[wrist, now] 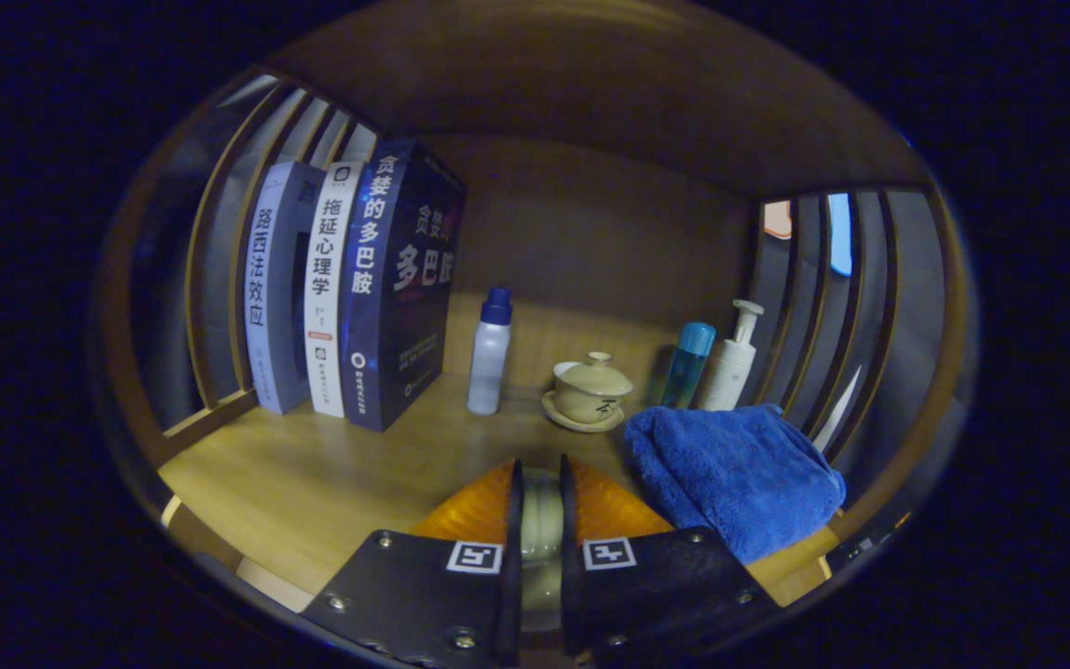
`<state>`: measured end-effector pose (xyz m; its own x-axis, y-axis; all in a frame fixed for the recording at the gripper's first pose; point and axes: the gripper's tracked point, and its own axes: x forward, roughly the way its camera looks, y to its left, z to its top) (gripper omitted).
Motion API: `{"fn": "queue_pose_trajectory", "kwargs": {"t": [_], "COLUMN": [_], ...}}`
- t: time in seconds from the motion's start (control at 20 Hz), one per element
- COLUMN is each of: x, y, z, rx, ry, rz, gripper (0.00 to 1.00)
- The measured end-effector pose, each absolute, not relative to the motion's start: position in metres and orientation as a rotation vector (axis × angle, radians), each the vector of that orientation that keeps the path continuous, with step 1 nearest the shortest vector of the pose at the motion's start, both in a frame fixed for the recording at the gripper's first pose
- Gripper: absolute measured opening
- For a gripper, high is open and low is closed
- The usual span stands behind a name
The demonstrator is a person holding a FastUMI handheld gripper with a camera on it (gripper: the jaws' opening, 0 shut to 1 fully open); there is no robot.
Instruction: Pull open the drawer, take out the items inside it, and place them on the countertop above the cabinet.
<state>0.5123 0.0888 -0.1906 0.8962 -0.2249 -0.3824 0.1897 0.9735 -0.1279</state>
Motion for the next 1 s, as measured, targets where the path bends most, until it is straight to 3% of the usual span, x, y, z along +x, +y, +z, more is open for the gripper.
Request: {"fn": "queue_pose_trajectory", "kwargs": {"t": [0.1, 0.2, 0.45, 1.0], "x": [0.513, 0.509, 0.496, 0.364], "y": [0.09, 0.093, 0.083, 0.104], "z": [-0.192, -0.193, -0.164, -0.111], "rx": [-0.067, -0.057, -0.093, -0.067], "ry": [0.404, 0.408, 0.318, 0.317], "rz": [-0.198, -0.176, -0.175, -0.029], "gripper": [0.17, 0.28, 0.89, 0.97]}}
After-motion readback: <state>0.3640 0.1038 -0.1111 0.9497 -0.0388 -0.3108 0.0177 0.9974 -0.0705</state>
